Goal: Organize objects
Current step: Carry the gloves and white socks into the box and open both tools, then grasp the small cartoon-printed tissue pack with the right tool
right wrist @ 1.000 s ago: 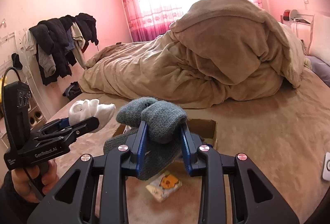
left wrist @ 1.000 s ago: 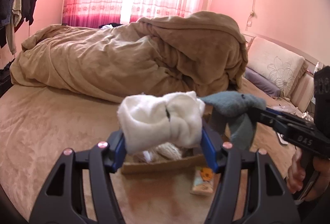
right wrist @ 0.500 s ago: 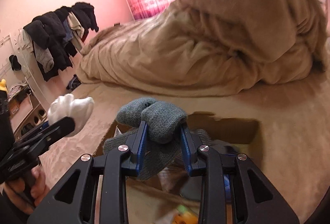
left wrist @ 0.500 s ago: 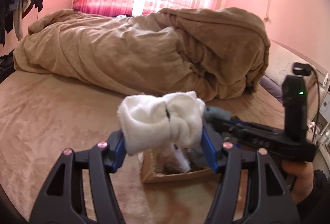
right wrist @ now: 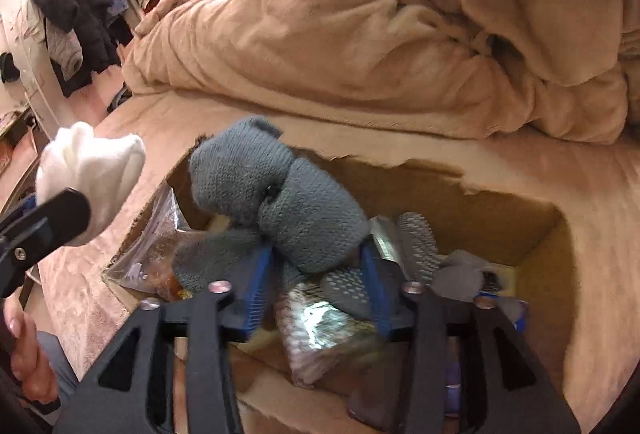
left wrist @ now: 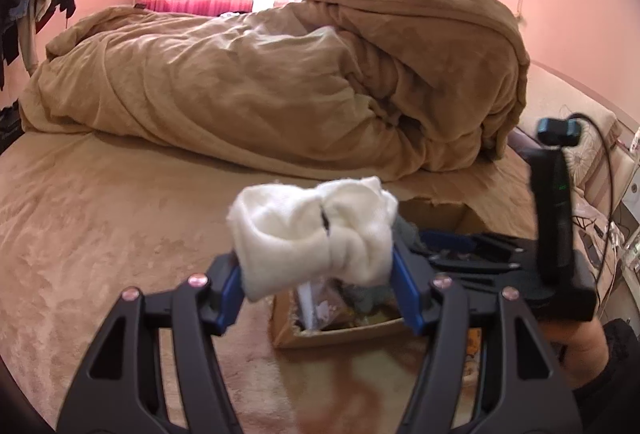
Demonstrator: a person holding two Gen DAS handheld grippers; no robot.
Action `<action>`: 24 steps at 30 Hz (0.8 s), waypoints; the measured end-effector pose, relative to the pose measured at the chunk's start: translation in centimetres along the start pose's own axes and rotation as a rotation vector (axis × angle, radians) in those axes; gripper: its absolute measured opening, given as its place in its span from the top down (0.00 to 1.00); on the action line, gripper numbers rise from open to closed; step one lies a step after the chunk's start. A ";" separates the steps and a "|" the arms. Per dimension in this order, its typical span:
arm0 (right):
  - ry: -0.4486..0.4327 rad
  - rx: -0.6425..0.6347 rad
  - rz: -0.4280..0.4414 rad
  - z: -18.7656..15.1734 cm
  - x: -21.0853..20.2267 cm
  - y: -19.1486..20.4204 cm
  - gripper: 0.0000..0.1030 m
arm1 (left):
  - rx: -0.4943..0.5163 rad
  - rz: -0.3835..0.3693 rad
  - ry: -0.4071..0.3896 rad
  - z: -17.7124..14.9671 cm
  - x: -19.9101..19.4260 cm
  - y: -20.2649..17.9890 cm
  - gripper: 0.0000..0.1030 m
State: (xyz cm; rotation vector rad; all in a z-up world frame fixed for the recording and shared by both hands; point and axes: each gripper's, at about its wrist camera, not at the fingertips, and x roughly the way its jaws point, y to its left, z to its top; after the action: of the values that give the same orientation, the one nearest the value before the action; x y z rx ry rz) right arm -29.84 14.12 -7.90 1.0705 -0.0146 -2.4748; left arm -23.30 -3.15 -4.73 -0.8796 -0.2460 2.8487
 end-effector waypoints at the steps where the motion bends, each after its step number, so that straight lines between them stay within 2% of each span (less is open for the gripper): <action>1: -0.015 0.004 0.000 -0.1 -0.7 -0.3 0.42 | 0.009 -0.001 -0.003 0.0 0.0 -0.4 0.38; 4: -0.063 0.020 -0.005 -0.2 -3.2 -1.7 0.37 | 0.037 -0.014 0.007 0.1 0.3 -1.8 0.38; 10: -0.148 0.074 -0.041 -1.4 -7.4 -5.3 0.35 | 0.087 -0.043 0.053 0.2 2.3 -5.3 0.37; 14: -0.163 0.124 -0.060 -2.3 -8.6 -8.0 0.35 | 0.100 -0.060 0.157 -0.7 5.2 -7.2 0.35; 19: -0.162 0.162 -0.083 -3.6 -9.5 -10.5 0.35 | 0.086 -0.009 0.281 -2.1 8.0 -7.7 0.33; 23: -0.167 0.156 -0.087 -3.9 -10.2 -10.6 0.35 | 0.072 -0.014 0.274 -1.9 7.4 -7.9 0.29; 24: -0.174 0.152 -0.087 -4.0 -10.5 -10.6 0.35 | 0.070 -0.015 0.257 -1.7 6.8 -8.0 0.21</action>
State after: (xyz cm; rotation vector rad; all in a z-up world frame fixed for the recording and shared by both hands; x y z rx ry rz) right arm -24.88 28.48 -5.40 0.9295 -0.2167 -2.6740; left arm -27.12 6.12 -8.25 -1.2081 -0.1196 2.6741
